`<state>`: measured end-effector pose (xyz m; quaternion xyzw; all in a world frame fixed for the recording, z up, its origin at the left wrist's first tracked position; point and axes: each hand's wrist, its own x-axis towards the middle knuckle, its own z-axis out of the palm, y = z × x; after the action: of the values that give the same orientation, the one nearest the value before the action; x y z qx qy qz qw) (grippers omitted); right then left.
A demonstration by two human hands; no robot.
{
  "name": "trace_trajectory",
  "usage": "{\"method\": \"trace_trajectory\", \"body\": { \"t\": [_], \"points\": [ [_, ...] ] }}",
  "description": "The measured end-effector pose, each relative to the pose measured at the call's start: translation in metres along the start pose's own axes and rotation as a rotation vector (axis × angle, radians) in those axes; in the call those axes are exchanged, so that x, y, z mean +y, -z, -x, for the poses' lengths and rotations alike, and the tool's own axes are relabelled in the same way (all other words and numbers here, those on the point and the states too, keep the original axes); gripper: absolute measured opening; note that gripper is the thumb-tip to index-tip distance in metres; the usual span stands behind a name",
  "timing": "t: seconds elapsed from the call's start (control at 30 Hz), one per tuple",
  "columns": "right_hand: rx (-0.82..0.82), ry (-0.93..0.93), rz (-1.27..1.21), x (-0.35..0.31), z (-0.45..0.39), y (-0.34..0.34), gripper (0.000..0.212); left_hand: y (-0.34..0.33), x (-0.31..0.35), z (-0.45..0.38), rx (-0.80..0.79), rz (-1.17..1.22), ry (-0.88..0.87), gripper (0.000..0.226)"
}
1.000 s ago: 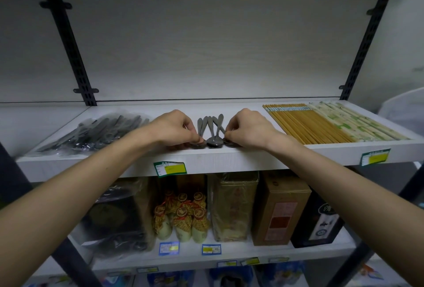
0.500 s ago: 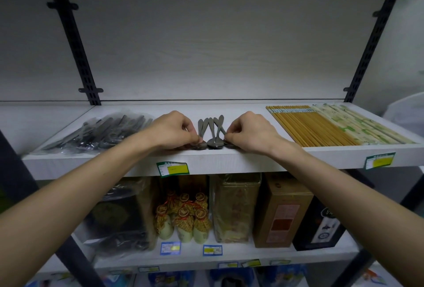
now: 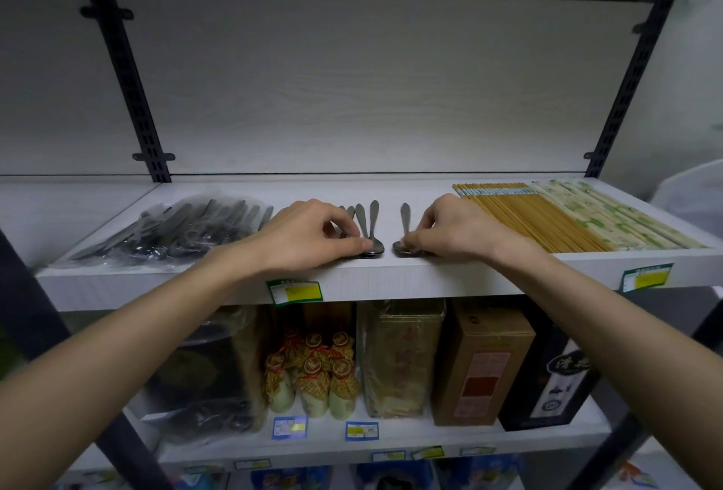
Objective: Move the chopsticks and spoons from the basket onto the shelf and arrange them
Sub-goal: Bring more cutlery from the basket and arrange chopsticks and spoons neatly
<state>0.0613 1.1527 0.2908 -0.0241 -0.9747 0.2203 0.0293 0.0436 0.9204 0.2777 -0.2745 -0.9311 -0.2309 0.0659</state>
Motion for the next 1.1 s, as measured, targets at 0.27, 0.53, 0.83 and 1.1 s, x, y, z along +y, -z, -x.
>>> {"method": "trace_trajectory", "body": {
  "t": [0.27,0.53,0.83,1.1],
  "points": [
    [-0.162,-0.081,-0.332,-0.005,0.008,0.008,0.022,0.006,-0.012,0.011,-0.102,0.117,-0.066,0.046],
    [-0.060,-0.135,-0.598,0.010,0.005,0.005,0.011,0.007,-0.017,0.015,-0.054,0.208,-0.058,0.034],
    [-0.027,-0.040,-0.615,-0.025,0.010,-0.015,0.011,0.002,-0.012,0.012,-0.010,0.359,0.013,0.049],
    [0.026,0.023,-0.297,-0.030,0.003,-0.022,0.014,0.012,-0.011,0.015,-0.012,0.231,0.072,0.028]
  ]
}}
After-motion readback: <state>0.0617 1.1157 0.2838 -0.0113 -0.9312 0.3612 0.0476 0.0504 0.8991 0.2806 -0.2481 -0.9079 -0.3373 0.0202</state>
